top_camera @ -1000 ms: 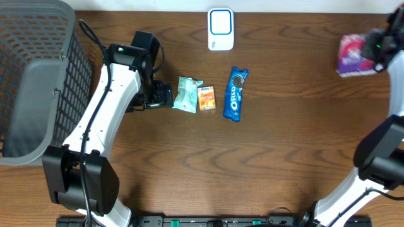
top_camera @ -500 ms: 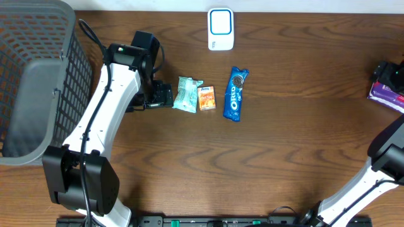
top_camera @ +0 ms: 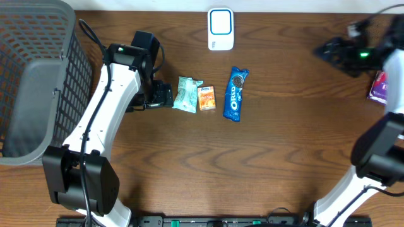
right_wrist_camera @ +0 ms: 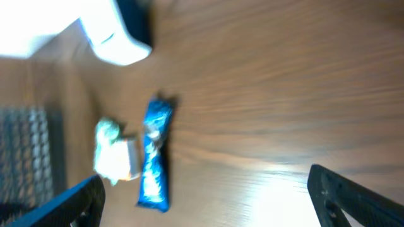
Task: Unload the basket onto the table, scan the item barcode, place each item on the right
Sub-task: 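Reach the right gripper to the blue Oreo pack and grasp it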
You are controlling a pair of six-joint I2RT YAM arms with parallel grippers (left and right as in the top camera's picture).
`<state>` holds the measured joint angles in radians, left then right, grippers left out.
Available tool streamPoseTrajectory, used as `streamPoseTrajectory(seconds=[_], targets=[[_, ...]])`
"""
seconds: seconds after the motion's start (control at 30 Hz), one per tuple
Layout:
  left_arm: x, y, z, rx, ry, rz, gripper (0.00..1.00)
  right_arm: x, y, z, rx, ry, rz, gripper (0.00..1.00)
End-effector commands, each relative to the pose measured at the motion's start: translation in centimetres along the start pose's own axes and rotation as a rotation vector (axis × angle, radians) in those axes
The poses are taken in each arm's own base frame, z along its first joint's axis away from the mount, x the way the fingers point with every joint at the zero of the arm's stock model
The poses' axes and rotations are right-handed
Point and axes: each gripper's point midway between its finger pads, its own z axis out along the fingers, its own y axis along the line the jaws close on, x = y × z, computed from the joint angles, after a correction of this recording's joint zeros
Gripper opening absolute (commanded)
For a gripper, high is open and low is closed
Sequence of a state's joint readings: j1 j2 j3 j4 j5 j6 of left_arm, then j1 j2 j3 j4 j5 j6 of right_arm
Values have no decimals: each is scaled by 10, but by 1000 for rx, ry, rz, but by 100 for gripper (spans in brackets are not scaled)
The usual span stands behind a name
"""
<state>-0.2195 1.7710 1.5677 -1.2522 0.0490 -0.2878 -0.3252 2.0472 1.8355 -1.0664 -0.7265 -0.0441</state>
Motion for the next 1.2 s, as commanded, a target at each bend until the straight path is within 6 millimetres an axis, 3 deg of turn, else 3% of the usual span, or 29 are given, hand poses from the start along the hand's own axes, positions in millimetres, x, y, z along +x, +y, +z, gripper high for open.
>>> streamPoseTrajectory(seconds=[0.0, 0.07, 0.13, 0.27, 0.33, 0.57, 0.63, 0.83, 1.0, 1.03, 1.07, 1.17], targets=[[-1, 1, -4, -5, -12, 2, 98, 40, 49, 47, -61, 159, -125, 92], [-1, 1, -4, -5, -12, 2, 98, 64, 67, 74, -52, 235, -176, 79], [-1, 1, -4, -5, -12, 2, 98, 81, 77, 99, -15, 275, -168, 78], [-1, 1, -4, -5, -12, 2, 98, 104, 63, 140, 217, 263, -14, 81], [-1, 1, -4, -5, -12, 2, 98, 118, 58, 154, 270, 254, 46, 69], [-1, 1, -4, -5, -12, 2, 98, 157, 57, 196, 233, 245, 84, 46], [-1, 1, -4, -5, -12, 2, 98, 168, 61, 207, 197, 242, 59, 48], [-1, 1, -4, -5, -12, 2, 98, 178, 61, 216, 176, 233, 60, 50], [-1, 1, -4, -5, -12, 2, 98, 185, 54, 221, 176, 233, 60, 22], [-1, 1, -4, -5, -12, 2, 98, 186, 53, 222, 177, 235, 63, 5], [-1, 1, -4, -5, -12, 2, 98, 186, 52, 223, 178, 236, 66, 1], [-1, 1, -4, -5, -12, 2, 98, 183, 60, 223, 139, 234, 62, 1]])
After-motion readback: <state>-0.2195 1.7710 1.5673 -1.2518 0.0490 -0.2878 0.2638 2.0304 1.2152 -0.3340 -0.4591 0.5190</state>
